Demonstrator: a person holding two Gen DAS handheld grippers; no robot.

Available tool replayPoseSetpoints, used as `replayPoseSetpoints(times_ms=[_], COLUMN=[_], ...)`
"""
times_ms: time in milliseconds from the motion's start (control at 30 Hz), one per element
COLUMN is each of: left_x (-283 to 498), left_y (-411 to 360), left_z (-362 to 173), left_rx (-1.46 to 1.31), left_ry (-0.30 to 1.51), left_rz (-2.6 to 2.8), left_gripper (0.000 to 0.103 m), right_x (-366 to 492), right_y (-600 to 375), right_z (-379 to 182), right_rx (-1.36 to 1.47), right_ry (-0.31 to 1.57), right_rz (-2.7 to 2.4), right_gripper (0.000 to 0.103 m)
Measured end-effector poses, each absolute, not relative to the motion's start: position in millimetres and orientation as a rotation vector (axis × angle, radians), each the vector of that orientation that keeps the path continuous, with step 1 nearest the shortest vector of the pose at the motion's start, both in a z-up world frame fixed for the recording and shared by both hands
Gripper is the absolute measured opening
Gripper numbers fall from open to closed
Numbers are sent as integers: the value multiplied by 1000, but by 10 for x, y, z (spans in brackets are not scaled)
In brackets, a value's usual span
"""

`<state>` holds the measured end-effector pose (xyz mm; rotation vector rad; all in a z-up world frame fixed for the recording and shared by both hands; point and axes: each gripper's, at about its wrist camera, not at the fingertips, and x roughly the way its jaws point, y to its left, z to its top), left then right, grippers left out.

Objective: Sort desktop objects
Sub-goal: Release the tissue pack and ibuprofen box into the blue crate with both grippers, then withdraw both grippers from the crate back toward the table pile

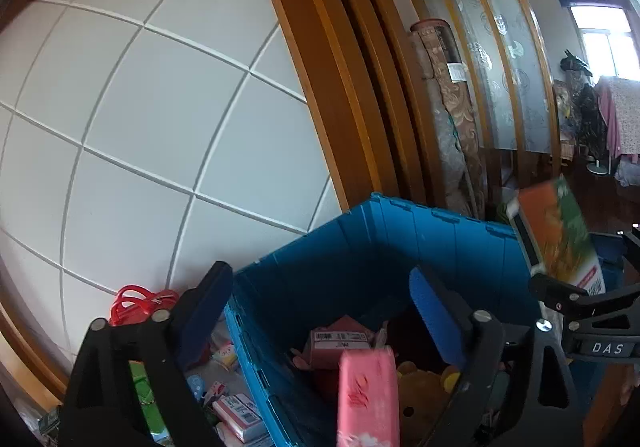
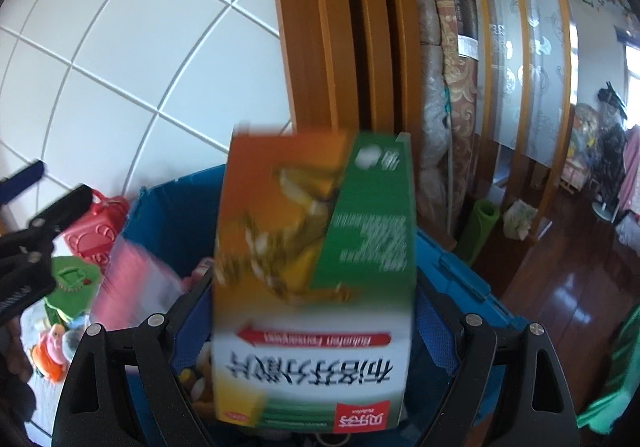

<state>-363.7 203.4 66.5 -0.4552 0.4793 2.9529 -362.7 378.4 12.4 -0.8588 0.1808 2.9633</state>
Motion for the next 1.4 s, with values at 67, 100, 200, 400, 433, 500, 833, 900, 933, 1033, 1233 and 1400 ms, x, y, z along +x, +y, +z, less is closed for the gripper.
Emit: replayPoseSetpoints(times_ms=[67, 100, 200, 400, 433, 500, 833, 900, 933, 1033, 1233, 1400], left_x=[-3595, -3575, -3552, -3464, -3439, -3370, -3025, -2946, -2906, -2799, -2630, -2503], left_y=[1986, 1963, 1893, 1758, 1725, 1657, 1461, 1411, 1384, 1308, 1144, 985], left_z=[729, 749, 767, 729, 715, 688, 600, 593, 588, 556, 503, 459], left_rx=[-423, -412, -408, -416, -417, -414, -384, -374, -368, -360, -342, -333], left_ry=[456, 446, 419, 381, 367, 342, 307, 290, 279, 268, 246, 226], left_rz=[2962, 2967, 2985, 3009, 3012, 3020, 3064, 3076, 3079, 3097, 3126, 3140], left_gripper=[100, 100, 100, 100, 100, 100, 100, 100, 100, 100, 100, 100], right_x=[-3653, -3647, -3612, -3453, -3427, -3378, -3051, -2997, -2974, -2906, -2775, -2642], right_y=[3792, 3774, 3724, 3503, 3478, 3442, 3194, 3146, 3133, 3080, 2945, 2790], right_z=[154, 178, 243, 374, 388, 416, 427, 414, 410, 386, 341, 346], right_rx=[-849, -840, -784, -708, -703, -684, -613, -609, -607, -608, -605, -590], right_ry=[188, 188, 148, 81, 78, 72, 23, 17, 17, 9, -15, -39], right_rz=[2962, 2962, 2963, 2999, 3009, 3020, 3057, 3069, 3074, 3092, 3115, 3131], right_gripper=[89, 89, 95, 97, 97, 99, 102, 102, 102, 102, 102, 102])
